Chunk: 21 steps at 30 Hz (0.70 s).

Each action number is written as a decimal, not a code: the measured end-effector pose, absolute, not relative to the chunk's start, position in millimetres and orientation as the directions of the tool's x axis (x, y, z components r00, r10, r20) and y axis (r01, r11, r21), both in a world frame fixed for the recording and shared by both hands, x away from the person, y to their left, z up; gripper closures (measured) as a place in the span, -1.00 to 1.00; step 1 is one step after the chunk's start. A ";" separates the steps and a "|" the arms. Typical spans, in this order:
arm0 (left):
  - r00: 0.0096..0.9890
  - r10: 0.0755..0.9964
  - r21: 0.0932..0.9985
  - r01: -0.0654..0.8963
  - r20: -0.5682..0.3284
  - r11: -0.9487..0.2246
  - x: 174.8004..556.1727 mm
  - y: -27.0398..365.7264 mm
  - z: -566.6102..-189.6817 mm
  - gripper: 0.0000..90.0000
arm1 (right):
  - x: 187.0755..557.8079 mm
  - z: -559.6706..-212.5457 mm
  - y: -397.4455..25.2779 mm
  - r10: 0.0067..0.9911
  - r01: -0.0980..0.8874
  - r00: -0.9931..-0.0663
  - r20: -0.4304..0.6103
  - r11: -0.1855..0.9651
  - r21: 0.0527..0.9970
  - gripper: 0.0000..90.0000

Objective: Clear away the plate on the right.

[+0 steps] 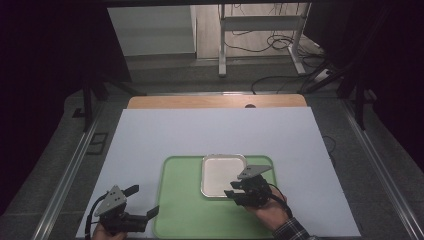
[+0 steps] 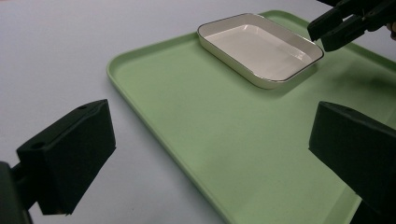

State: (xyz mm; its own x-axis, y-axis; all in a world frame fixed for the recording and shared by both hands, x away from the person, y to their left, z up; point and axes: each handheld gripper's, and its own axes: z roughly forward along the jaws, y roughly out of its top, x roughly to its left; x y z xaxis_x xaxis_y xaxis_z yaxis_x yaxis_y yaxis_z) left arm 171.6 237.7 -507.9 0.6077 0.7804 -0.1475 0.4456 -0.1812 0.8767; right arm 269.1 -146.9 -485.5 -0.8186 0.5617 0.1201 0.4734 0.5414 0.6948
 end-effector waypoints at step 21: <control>0.608 0.780 0.877 0.445 -0.149 -0.180 171.5 237.9 -507.9 -0.99 | 277.8 -472.9 -179.7 0.630 0.446 -0.776 0.031 0.514 0.733 0.06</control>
